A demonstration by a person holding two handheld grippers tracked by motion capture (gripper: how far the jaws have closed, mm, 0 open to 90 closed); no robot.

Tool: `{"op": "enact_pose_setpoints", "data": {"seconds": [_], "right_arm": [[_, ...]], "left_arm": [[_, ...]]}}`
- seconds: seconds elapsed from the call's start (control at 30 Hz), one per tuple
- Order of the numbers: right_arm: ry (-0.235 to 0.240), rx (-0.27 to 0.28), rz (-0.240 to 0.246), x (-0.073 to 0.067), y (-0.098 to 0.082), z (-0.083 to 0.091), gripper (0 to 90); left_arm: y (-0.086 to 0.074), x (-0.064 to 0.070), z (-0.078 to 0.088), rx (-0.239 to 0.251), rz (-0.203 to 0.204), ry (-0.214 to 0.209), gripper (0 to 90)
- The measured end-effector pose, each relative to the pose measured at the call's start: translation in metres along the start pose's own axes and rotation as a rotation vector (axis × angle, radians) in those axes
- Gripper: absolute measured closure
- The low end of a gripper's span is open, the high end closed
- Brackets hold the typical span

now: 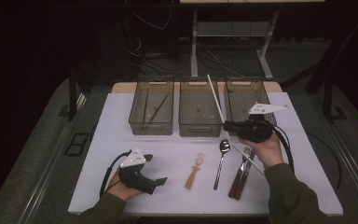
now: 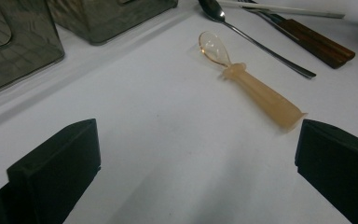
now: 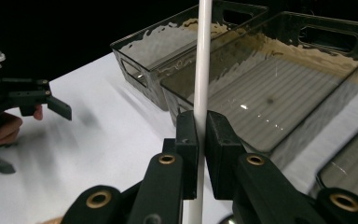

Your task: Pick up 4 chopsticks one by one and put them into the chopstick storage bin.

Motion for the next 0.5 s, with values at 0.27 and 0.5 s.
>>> {"op": "enact_pose_setpoints", "data": {"seconds": [0.27, 0.5], "right_arm": [[-0.002, 0.005, 0.004, -0.002, 0.017, -0.023, 84.3], [0.001, 0.013, 0.004, -0.004, 0.029, -0.043, 84.2]], "left_arm": [[0.000, 0.001, 0.000, -0.001, 0.001, -0.006, 0.0], [0.001, 0.002, -0.001, 0.000, -0.002, -0.010, 0.0]]}}
Point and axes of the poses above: each handheld gripper's, and its own axes: z roughly backward along the jaws, y roughly out of its top, x roughly to its right, the point moved 5 cm from there along -z, roughly forward along the jaws, and after that the axes turned 12 degrees about y, right-handed, at the moved point
